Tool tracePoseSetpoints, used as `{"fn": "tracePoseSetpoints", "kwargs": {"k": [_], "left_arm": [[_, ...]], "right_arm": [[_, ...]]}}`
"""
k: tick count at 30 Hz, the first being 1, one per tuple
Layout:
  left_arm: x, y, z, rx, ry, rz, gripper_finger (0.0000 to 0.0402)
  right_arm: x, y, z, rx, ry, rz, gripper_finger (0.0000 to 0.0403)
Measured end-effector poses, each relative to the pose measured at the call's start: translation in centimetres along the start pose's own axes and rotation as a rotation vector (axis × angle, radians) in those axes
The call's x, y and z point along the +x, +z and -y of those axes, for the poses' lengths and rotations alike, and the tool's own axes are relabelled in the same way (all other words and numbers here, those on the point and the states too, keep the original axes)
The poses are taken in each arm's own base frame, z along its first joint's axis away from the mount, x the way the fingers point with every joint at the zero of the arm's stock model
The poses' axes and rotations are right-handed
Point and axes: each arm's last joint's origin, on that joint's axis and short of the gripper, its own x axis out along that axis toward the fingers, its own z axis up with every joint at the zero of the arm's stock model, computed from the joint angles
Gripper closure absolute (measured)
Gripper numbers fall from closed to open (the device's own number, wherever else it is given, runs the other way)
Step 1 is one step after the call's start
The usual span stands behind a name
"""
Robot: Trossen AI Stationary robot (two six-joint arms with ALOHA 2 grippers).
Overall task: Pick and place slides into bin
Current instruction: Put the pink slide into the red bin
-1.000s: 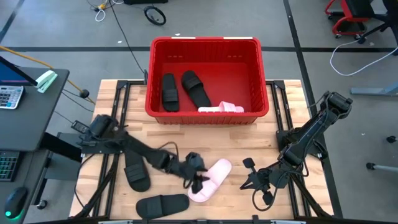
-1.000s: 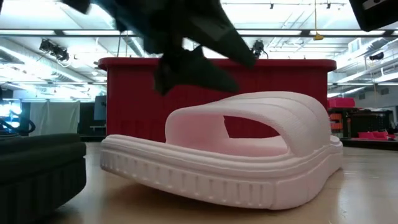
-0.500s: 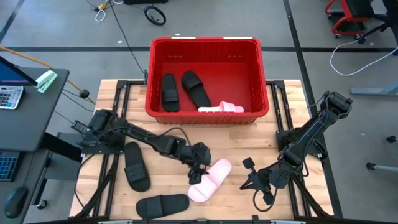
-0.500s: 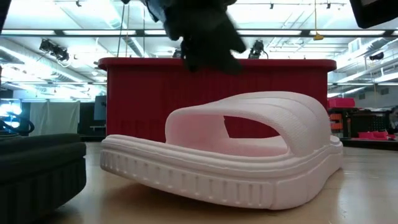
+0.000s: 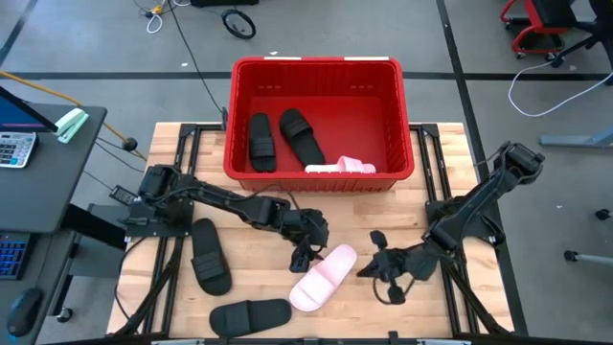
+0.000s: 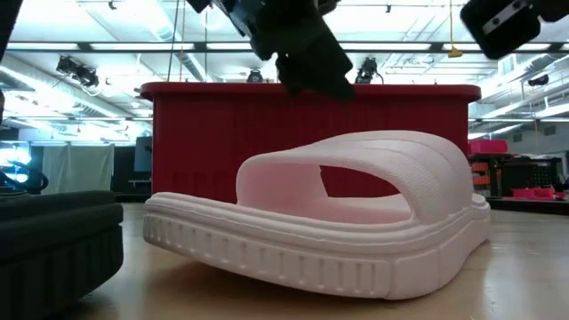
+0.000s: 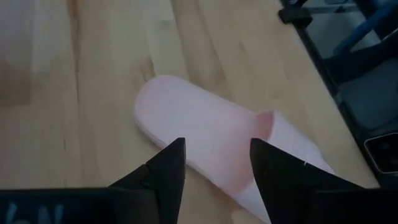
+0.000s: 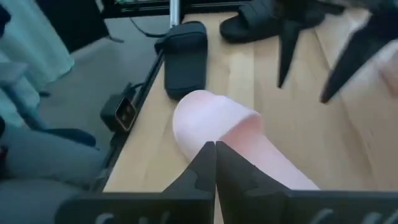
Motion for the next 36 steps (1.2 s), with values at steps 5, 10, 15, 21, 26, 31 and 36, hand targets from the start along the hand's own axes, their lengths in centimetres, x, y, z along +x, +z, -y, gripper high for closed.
{"fn": "tracePoseSetpoints", "kwargs": {"k": [5, 10, 15, 21, 26, 31, 36], "left_arm": [[-0.1, 0.8, 0.5, 0.071, -0.014, 0.085, 0.0231], [-1.0, 2.6, 0.6, 0.083, -0.012, 0.144, 0.023], [-2.6, 4.9, 1.6, 0.093, -0.023, 0.147, 0.023], [-5.1, 7.7, 2.9, 0.156, -0.032, 0.157, 0.0237], [-7.3, 9.8, 3.6, 0.193, -0.034, 0.184, 0.0239], [-9.4, 11.3, 4.1, 0.2, -0.034, 0.194, 0.0241], [-10.9, 12.3, 4.4, 0.207, -0.035, 0.221, 0.024]], "right_arm": [[2.8, -0.1, 0.4, 0.062, 0.175, -0.024, 0.0388], [5.3, -0.4, 0.4, 0.045, 0.228, -0.039, 0.0366], [5.9, 0.4, 1.1, 0.107, 0.194, -0.021, 0.0326], [7.0, -0.9, 3.4, 0.295, 0.069, -0.162, 0.0264], [8.7, -2.2, 4.6, 0.388, 0.013, -0.19, 0.023], [9.7, -2.4, 4.5, 0.385, 0.084, -0.172, 0.022], [9.9, -2.9, 4.6, 0.37, 0.074, -0.198, 0.022]]}}
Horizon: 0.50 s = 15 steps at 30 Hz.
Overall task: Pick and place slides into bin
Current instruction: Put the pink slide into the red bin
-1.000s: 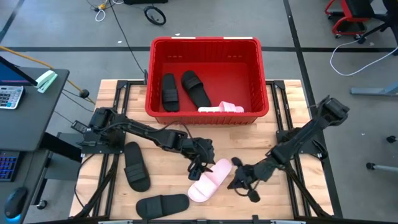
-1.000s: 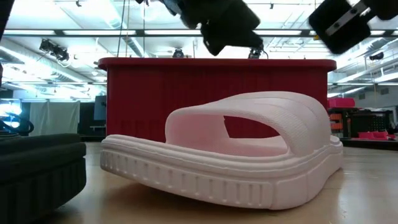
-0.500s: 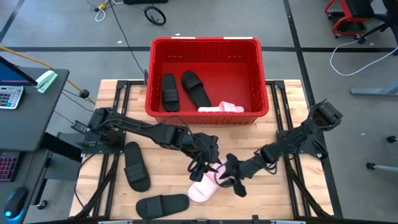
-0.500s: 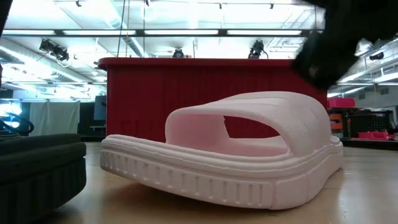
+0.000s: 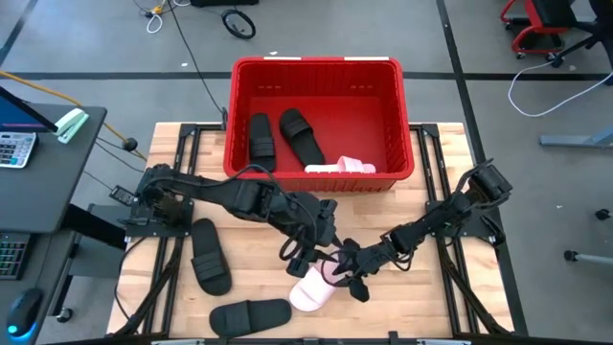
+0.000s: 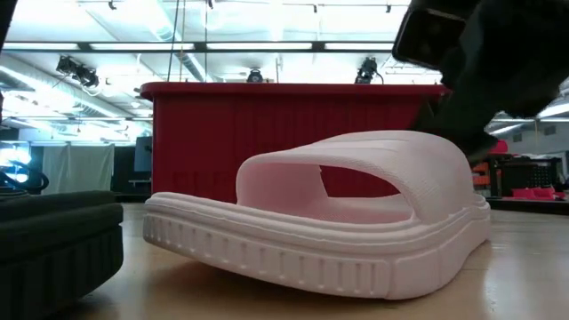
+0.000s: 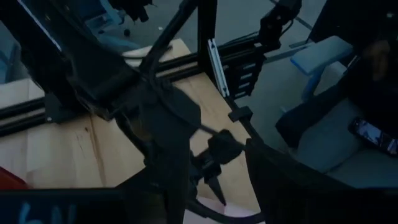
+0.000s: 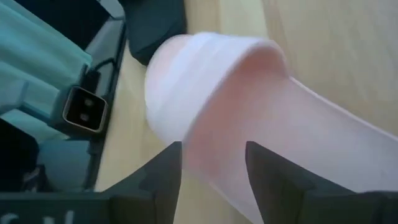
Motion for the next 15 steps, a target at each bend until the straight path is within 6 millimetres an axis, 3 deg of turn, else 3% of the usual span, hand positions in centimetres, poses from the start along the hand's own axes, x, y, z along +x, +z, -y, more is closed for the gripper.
{"fn": "tracePoseSetpoints", "kwargs": {"k": [15], "left_arm": [[-0.9, 1.0, -0.4, 0.028, 0.016, 0.037, 0.0239]], "right_arm": [[2.0, -0.5, 0.0, -0.046, 0.101, 0.024, 0.0221]]}}
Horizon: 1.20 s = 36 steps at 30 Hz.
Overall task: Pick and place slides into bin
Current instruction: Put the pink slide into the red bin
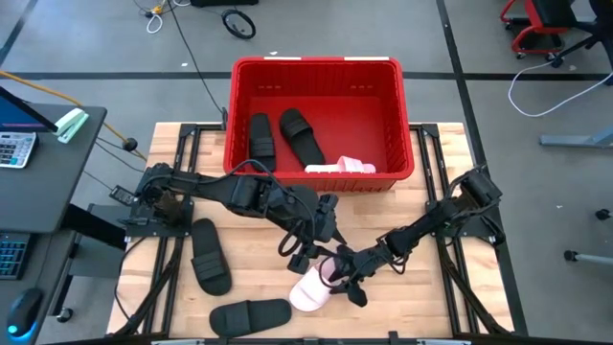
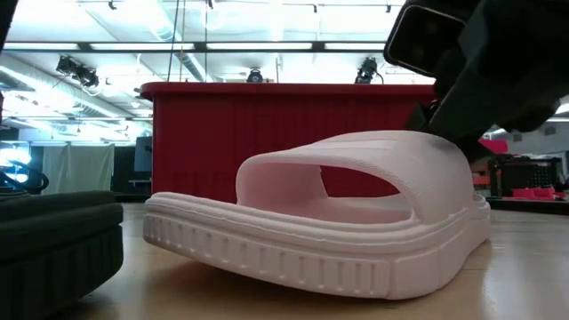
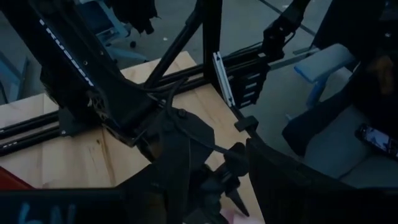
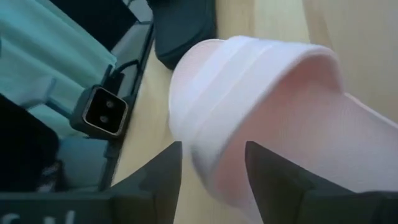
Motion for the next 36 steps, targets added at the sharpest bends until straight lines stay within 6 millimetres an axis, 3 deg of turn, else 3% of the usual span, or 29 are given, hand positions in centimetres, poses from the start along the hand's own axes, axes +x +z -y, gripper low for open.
{"fn": "tracePoseSetpoints", "kwargs": {"k": [5, 13, 18, 25, 30, 36], "left_arm": [[0.0, 0.1, -0.1, -0.001, 0.008, 0.007, 0.0239], [0.0, 0.0, -0.2, -0.021, 0.031, -0.005, 0.0239], [0.0, -0.3, -0.2, -0.045, 0.035, -0.027, 0.0239], [0.0, -0.6, 0.0, -0.143, 0.035, -0.065, 0.0239], [0.3, -1.4, 0.0, -0.249, 0.055, -0.129, 0.0239], [3.6, -4.2, -0.1, -0.29, 0.087, -0.16, 0.0236]], "right_arm": [[0.2, 0.1, -0.1, -0.065, 0.004, 0.001, 0.0252], [-0.1, 0.7, -0.9, -0.071, 0.082, -0.018, 0.0387], [-1.5, 1.2, -2.7, -0.128, 0.206, -0.083, 0.0388], [-6.4, 1.3, -6.5, -0.415, 0.301, -0.162, 0.0394], [-10.4, 0.7, -8.1, -0.613, 0.159, -0.154, 0.0396], [-12.8, -0.1, -8.6, -0.749, -0.026, -0.139, 0.0396]]}}
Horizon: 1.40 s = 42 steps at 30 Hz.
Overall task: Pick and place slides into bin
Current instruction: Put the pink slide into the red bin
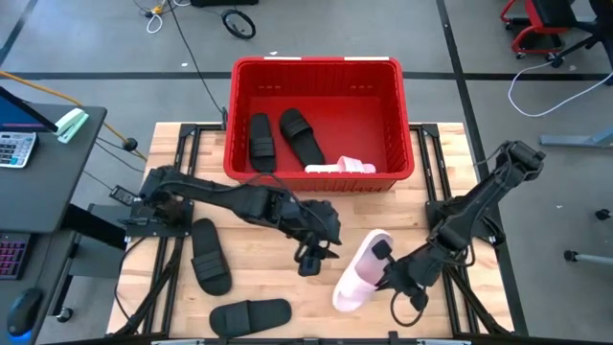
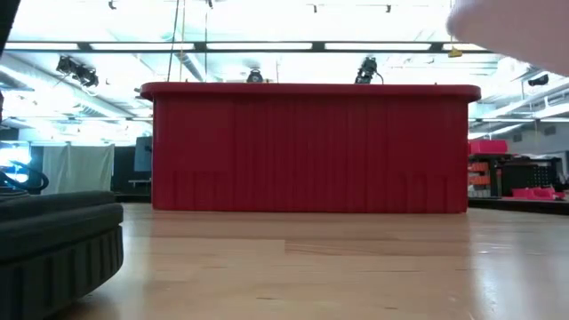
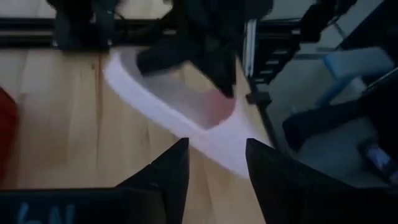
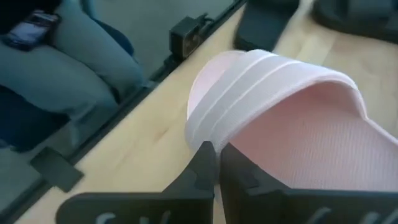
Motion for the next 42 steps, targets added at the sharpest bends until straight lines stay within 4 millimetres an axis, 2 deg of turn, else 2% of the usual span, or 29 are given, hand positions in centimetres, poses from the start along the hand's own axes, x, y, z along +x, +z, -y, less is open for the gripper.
{"fn": "tracePoseSetpoints", "kwargs": {"k": [2, 6, 10, 17, 24, 32, 42], "left_arm": [[1.5, -1.3, -0.3, 0.001, 0.008, -0.022, 0.0233], [3.7, -2.2, -1.1, 0.088, 0.004, 0.084, 0.0215], [4.3, -2.2, -2.3, 0.113, 0.013, 0.186, 0.0185], [4.9, -2.3, -5.0, -0.013, 0.017, 0.191, 0.0143], [6.5, -2.3, -6.0, -0.038, 0.005, 0.243, 0.0138], [8.9, -3.6, -6.7, -0.119, 0.004, 0.206, 0.0138], [9.0, -3.5, -7.0, -0.255, -0.005, 0.219, 0.0138]], "right_arm": [[-0.1, 0.0, -0.2, -0.015, -0.018, 0.001, 0.0396], [0.1, -0.2, -0.5, -0.026, -0.014, -0.013, 0.0396], [0.3, -0.3, -0.5, -0.027, -0.015, -0.021, 0.0396], [0.4, -0.3, -0.4, -0.066, -0.029, -0.025, 0.0396], [0.6, -0.3, 0.0, -0.065, -0.047, -0.031, 0.0396], [0.7, -0.4, 0.0, -0.068, -0.061, -0.036, 0.0396], [0.9, -0.4, 0.1, -0.104, -0.098, -0.041, 0.0396]]}}
